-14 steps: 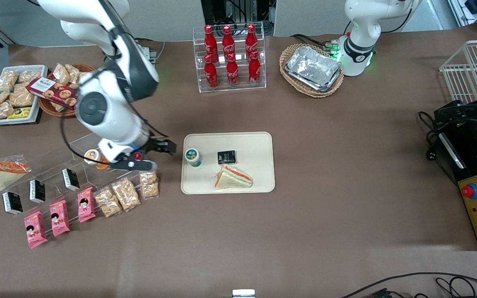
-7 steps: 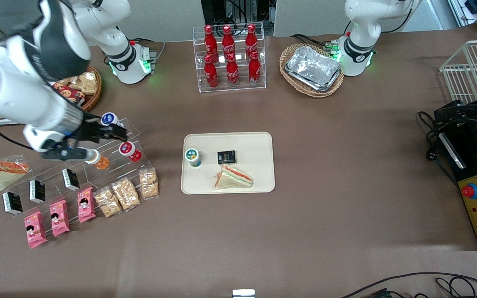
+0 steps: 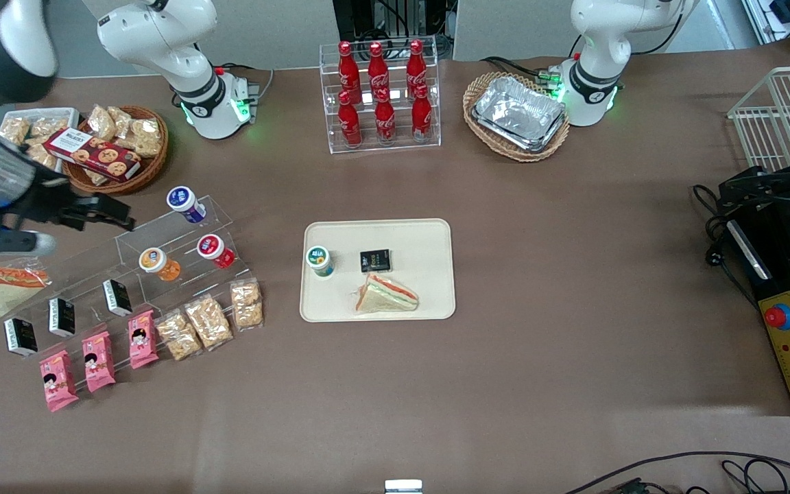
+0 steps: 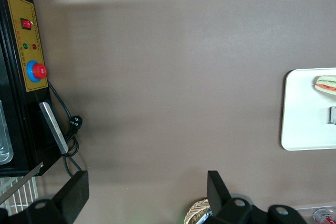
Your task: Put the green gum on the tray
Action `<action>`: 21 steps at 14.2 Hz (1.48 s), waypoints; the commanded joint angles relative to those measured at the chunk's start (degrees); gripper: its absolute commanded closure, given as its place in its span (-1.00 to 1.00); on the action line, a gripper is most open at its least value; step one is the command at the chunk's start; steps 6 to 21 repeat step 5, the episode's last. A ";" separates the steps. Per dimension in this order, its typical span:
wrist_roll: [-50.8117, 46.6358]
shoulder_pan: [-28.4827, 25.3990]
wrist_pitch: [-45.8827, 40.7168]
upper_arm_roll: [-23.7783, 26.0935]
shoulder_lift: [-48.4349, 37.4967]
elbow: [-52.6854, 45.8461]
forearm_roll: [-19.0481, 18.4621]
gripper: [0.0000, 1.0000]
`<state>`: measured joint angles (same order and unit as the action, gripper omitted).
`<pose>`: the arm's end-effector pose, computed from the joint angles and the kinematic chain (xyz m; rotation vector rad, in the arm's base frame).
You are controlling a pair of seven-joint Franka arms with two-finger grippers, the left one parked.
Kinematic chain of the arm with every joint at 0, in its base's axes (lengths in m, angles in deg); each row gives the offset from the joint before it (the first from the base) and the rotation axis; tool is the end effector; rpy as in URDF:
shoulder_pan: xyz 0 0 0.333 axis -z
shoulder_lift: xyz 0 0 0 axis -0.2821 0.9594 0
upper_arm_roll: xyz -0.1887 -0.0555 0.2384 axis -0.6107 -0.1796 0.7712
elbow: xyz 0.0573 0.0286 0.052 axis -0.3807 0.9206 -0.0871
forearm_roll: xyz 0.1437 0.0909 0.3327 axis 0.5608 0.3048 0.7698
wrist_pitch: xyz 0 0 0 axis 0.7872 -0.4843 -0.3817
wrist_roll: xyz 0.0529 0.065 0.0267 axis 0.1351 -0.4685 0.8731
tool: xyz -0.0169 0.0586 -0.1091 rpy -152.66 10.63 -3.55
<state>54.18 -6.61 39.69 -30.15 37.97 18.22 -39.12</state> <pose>0.5265 0.0158 0.5629 -3.0340 0.1634 0.0892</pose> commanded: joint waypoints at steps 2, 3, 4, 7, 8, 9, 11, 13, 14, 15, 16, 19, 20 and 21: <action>5.82 0.23 -6.30 -6.10 0.07 -6.70 -0.80 -0.99; 6.00 0.24 -6.58 -6.72 0.24 -6.97 -1.58 -0.99; 6.09 0.24 -6.58 -7.16 0.25 -6.97 -2.02 -0.99; 6.09 0.24 -6.50 -7.25 0.25 -6.97 -2.20 -0.99; 6.09 0.24 -6.50 -7.25 0.25 -6.97 -2.20 -0.99; 6.09 0.24 -6.50 -7.25 0.25 -6.97 -2.20 -0.99; 6.09 0.24 -6.50 -7.25 0.25 -6.97 -2.20 -0.99; 6.09 0.24 -6.50 -7.25 0.25 -6.97 -2.20 -0.99; 6.09 0.24 -6.50 -7.25 0.25 -6.97 -2.20 -0.99; 6.09 0.24 -6.50 -7.25 0.25 -6.97 -2.20 -0.99; 6.09 0.24 -6.50 -7.25 0.25 -6.97 -2.20 -0.99; 6.09 0.24 -6.50 -7.25 0.25 -6.97 -2.20 -0.99; 6.09 0.24 -6.50 -7.25 0.25 -6.97 -2.20 -0.99; 6.09 0.24 -6.50 -7.25 0.25 -6.97 -2.20 -0.99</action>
